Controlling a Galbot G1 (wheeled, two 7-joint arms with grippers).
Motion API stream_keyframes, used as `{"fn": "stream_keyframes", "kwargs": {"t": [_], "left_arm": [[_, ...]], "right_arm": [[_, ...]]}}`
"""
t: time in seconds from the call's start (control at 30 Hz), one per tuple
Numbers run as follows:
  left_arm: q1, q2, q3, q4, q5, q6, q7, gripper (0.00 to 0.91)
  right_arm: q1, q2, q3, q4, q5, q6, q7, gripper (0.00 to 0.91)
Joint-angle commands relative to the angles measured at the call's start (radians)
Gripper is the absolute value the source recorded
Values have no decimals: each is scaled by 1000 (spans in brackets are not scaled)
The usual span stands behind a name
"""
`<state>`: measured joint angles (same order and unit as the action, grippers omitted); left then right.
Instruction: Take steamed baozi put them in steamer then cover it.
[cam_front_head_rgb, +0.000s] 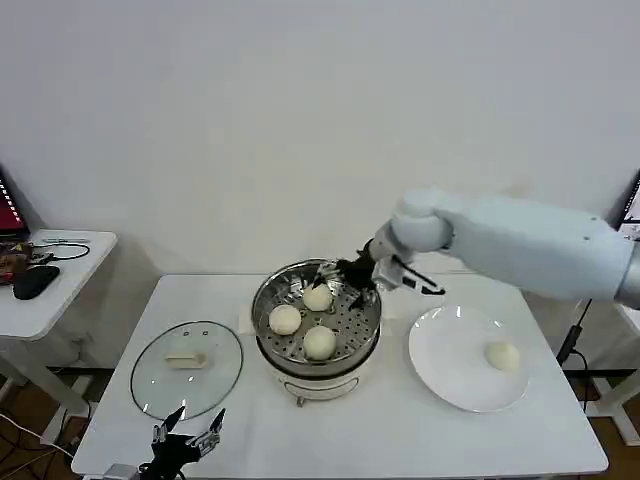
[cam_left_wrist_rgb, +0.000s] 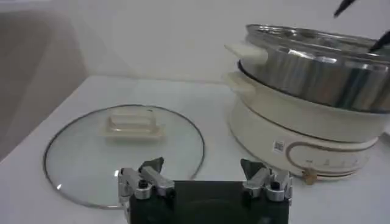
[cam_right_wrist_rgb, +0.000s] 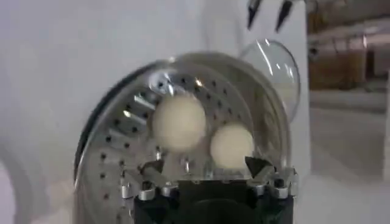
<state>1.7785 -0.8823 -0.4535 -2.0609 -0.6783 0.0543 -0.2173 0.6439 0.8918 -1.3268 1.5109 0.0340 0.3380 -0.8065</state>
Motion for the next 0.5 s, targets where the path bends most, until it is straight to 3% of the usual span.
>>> {"fn": "stream_keyframes", "kwargs": {"t": [0.03,0.17,0.37,0.5], "left_arm": [[0,-1,0,-3,0,0,0,907],[4,-2,1,-3,0,-1,1,907],[9,-6,-2,-4,0,-3,1,907],[12,-9,-8,-5,-1,-3,0,907]], "right_arm": [[147,-164,-144,31,310,-266,-43,907],[173,-245,-226,38,361,-336,-93,907],[147,-330,-289,4,399,-388,-123,907],[97,-353,-288,-40,359,-384,-134,907]]}}
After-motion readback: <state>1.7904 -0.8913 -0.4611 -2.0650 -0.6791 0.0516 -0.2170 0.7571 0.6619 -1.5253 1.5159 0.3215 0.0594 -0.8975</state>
